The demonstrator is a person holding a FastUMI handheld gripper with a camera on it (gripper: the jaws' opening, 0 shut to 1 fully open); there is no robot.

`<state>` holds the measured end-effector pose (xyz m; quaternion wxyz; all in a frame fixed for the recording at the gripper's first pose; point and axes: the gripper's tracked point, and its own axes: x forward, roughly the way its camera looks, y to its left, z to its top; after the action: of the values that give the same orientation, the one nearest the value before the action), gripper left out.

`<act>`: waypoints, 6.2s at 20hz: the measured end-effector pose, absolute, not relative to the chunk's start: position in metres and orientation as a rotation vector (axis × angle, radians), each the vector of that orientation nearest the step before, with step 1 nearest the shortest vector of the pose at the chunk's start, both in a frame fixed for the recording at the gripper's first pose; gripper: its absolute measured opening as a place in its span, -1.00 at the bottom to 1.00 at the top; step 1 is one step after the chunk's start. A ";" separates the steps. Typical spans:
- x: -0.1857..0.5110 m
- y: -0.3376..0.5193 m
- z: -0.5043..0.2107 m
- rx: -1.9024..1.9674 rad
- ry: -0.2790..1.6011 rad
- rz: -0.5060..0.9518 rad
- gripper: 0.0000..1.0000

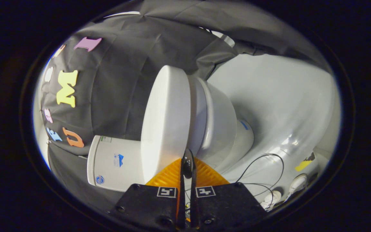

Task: Open the toilet lid.

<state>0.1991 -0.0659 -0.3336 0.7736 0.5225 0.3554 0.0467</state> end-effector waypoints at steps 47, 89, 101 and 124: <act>0.202 -0.024 -0.195 0.848 0.575 0.064 -0.92; 0.197 0.113 -0.086 0.322 0.436 0.060 -0.87; 0.194 0.149 -0.075 0.154 0.416 0.039 -0.86; 0.195 0.243 -0.073 -0.115 0.373 0.047 -0.83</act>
<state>0.1946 0.2430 -0.0725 0.9807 -0.0570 0.1855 0.0232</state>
